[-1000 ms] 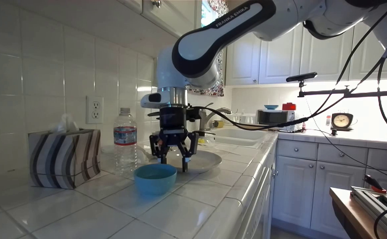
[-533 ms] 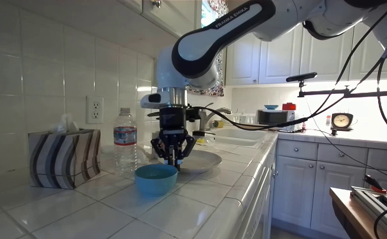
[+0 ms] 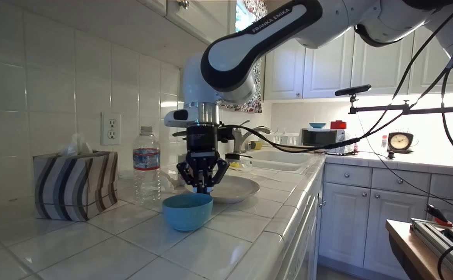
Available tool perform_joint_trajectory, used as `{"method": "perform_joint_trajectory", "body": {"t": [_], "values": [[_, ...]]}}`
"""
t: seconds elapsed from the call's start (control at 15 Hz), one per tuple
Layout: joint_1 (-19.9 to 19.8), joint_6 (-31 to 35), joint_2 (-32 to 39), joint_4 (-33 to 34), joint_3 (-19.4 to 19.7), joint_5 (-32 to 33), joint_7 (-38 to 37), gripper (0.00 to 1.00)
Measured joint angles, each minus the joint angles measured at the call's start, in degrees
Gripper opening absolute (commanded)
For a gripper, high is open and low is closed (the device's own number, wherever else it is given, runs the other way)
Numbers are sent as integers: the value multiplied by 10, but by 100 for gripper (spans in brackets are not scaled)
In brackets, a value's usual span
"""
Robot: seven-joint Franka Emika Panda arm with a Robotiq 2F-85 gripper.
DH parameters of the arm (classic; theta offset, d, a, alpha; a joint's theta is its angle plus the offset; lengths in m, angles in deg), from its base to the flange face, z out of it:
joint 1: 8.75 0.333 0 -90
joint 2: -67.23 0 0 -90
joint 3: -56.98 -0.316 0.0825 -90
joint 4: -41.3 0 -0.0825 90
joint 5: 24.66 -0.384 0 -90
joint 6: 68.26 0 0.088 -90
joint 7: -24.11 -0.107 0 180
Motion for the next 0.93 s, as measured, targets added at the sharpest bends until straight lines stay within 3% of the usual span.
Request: {"method": "perform_joint_trajectory", "body": {"t": [0.93], "values": [[32,7,-6,4,2,83,-136,3]]}}
